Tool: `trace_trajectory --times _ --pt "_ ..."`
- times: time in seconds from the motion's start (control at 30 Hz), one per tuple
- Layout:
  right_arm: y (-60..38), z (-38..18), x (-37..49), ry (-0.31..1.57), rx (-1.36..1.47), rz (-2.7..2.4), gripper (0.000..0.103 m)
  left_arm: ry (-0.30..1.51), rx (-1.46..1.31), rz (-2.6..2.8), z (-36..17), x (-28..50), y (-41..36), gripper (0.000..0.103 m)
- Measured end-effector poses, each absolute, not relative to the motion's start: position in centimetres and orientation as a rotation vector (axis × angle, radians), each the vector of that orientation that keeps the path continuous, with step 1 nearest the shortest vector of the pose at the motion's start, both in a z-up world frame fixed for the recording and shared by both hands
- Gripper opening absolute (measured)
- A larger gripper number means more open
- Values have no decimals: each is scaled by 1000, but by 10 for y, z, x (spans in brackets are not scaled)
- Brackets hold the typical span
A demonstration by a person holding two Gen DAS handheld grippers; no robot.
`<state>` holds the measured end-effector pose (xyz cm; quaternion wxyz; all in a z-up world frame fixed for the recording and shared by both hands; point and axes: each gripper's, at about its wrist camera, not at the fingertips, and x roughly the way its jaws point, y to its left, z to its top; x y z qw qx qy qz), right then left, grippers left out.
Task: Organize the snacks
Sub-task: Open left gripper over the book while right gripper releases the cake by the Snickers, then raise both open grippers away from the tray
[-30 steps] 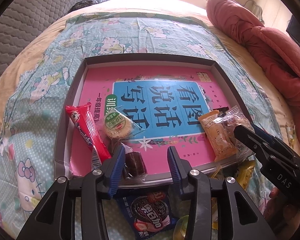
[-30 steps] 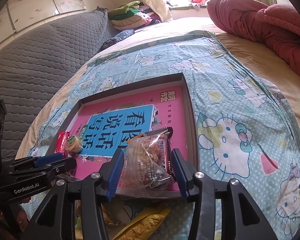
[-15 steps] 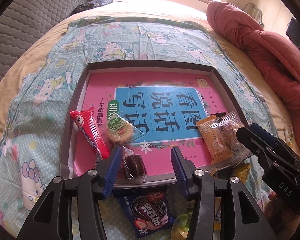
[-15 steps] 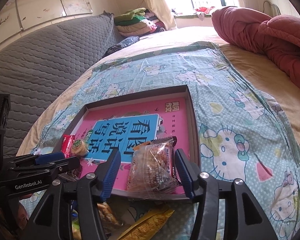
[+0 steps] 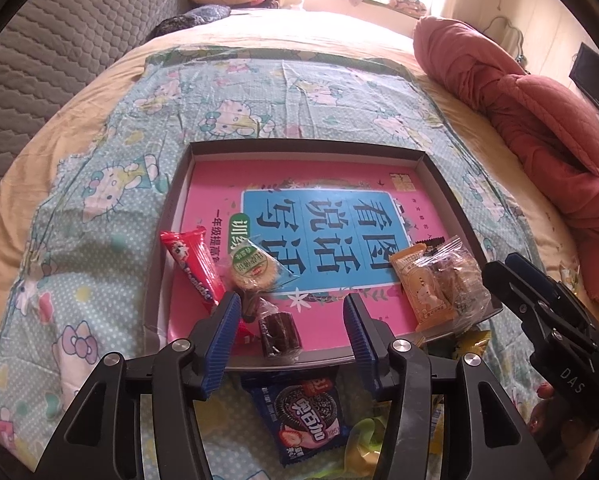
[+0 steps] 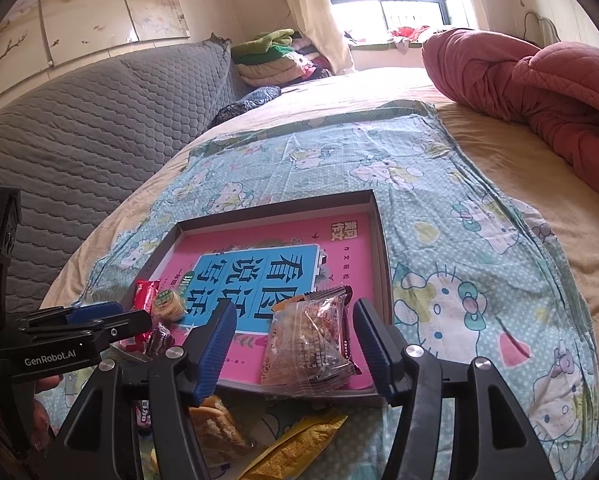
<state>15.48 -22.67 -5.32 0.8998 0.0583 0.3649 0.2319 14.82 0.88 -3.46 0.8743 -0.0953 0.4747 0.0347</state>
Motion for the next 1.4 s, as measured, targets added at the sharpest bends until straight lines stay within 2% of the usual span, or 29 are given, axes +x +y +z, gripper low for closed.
trace_trajectory --times 0.27,0.53,0.7,1.0,1.4 --pt "-226 -43 144 732 117 489 61 981 -203 59 -29 138 11 56" --pt "-224 -31 130 708 110 507 68 988 -206 50 -27 126 15 56" --pt "-222 -28 123 705 103 515 69 988 -214 35 -27 119 17 61" --pt "-222 -20 107 695 99 521 77 1017 -210 24 -31 110 17 61" --pt "-214 -20 89 715 55 525 77 1053 -195 -20 -39 95 10 61"
